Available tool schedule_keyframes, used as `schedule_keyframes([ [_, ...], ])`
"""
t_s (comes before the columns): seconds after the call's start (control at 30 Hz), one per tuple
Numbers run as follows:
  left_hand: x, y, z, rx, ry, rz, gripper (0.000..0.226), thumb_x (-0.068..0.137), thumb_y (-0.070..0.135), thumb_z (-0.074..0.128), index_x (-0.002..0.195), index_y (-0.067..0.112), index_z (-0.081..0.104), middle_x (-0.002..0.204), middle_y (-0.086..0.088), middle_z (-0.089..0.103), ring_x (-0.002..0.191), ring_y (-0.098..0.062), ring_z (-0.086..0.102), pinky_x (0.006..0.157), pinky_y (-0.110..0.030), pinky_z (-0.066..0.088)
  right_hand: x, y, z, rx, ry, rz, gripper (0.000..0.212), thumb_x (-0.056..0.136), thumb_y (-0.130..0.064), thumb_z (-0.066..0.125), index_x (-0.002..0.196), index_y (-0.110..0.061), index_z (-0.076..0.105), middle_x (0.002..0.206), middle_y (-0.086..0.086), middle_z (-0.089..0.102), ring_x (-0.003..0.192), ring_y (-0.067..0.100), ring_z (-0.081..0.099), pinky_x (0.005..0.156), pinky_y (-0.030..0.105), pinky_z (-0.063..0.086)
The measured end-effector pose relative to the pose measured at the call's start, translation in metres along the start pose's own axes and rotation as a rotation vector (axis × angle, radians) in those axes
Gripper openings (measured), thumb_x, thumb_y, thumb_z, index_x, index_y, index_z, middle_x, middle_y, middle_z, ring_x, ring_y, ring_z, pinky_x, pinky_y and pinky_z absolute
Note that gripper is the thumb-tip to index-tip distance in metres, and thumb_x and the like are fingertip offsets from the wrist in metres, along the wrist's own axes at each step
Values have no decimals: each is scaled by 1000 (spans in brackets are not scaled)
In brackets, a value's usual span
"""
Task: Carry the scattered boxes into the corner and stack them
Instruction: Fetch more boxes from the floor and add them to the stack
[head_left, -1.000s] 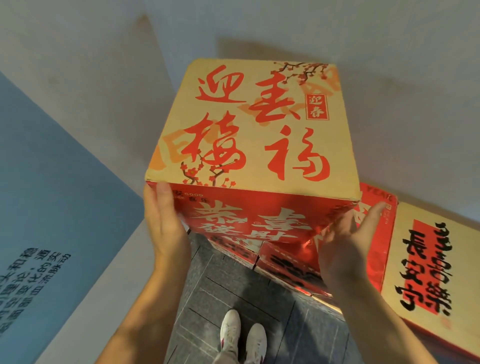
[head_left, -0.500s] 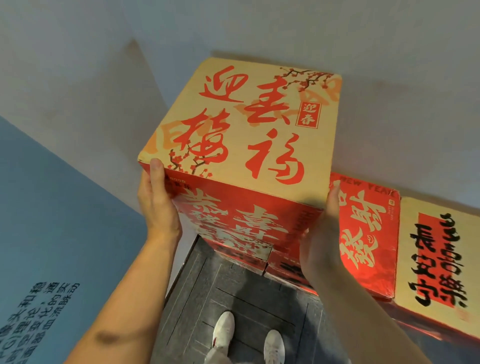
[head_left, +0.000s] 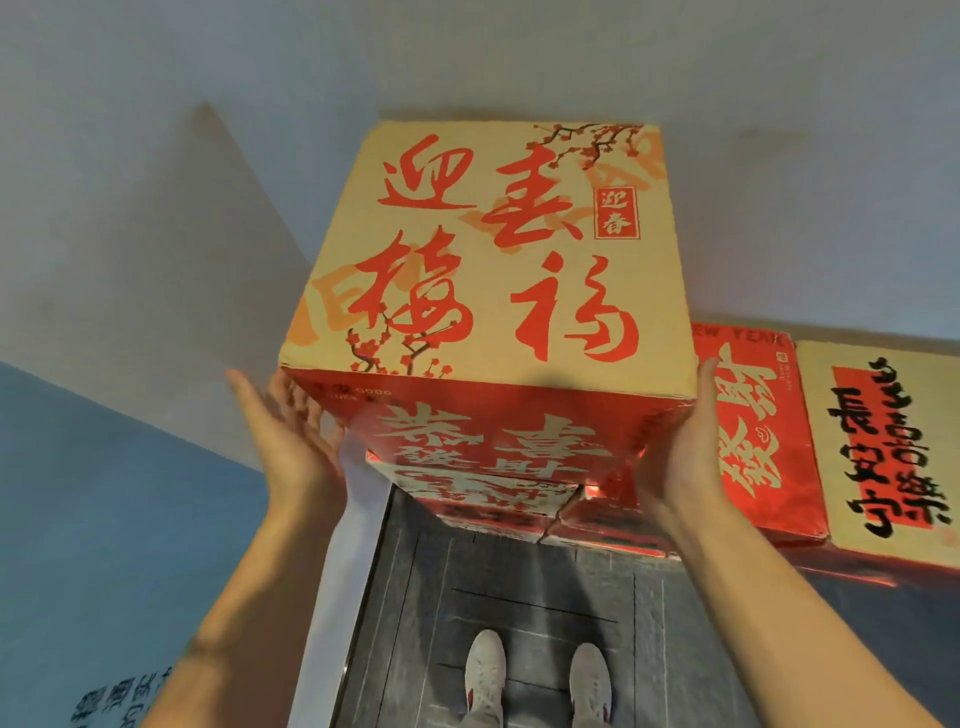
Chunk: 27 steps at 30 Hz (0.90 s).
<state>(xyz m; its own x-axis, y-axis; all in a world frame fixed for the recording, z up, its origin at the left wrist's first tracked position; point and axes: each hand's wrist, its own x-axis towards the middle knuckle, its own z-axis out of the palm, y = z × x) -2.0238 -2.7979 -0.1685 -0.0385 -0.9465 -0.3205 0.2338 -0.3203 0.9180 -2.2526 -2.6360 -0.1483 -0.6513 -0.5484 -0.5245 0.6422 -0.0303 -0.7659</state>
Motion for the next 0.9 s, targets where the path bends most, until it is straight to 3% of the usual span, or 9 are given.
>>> schedule_keyframes([
  [0.1,26,-16,-15,264,-126,-272,76,100,79,14,154,36,47,161,10,48,154,-16,34,127,-57,13,4,2,-1,1,-30,60,41,113,-44,33,98,-25,67,82,-6,80,75,6,76,58,19,58],
  [0.17,30,-26,-17,303,-227,-370,69,103,72,17,142,32,58,141,9,65,142,-17,49,119,-51,25,8,7,-5,-66,-52,64,38,114,-35,37,98,-23,69,85,-3,81,75,7,77,60,20,59],
  [0.23,25,-32,-14,300,-300,-383,62,107,62,22,128,24,68,125,6,75,128,-18,61,108,-46,35,10,10,-5,-133,-76,54,39,114,-35,37,100,-21,70,89,-2,82,79,8,78,69,28,60],
  [0.37,26,-39,-11,314,-273,-369,53,108,57,27,119,24,67,125,2,74,129,-23,60,113,-51,39,11,15,-7,-160,-82,17,42,113,-41,34,101,-22,70,88,-5,82,79,6,77,85,40,52],
  [0.43,31,-37,-14,339,-255,-322,49,100,64,35,115,31,68,131,5,71,137,-24,55,117,-55,34,12,16,-4,-184,-93,-1,43,113,-43,32,102,-23,69,88,-6,81,80,6,77,85,39,51],
  [0.57,35,-31,-16,381,-248,-393,63,81,82,36,115,39,66,159,5,50,157,-26,30,126,-66,4,14,18,-8,-190,-52,16,42,112,-49,30,102,-30,66,88,-8,78,89,9,69,84,37,47],
  [0.7,36,-36,-18,369,-290,-479,60,94,77,33,112,32,69,130,7,67,148,-26,43,128,-61,11,18,32,-6,-207,-84,57,45,113,-43,29,102,-24,69,89,-7,81,84,9,75,72,28,54],
  [0.77,39,-39,-21,372,-291,-495,64,98,75,29,117,29,70,131,7,68,147,-24,45,128,-60,11,18,37,-2,-219,-94,63,47,113,-42,29,99,-23,69,87,-8,81,79,5,76,69,25,55],
  [0.9,45,-35,-28,420,-342,-520,88,89,87,25,153,31,48,168,3,37,159,-23,26,129,-60,4,20,35,-1,-202,-103,43,45,112,-43,30,103,-22,69,92,-3,81,82,9,76,77,34,52],
])
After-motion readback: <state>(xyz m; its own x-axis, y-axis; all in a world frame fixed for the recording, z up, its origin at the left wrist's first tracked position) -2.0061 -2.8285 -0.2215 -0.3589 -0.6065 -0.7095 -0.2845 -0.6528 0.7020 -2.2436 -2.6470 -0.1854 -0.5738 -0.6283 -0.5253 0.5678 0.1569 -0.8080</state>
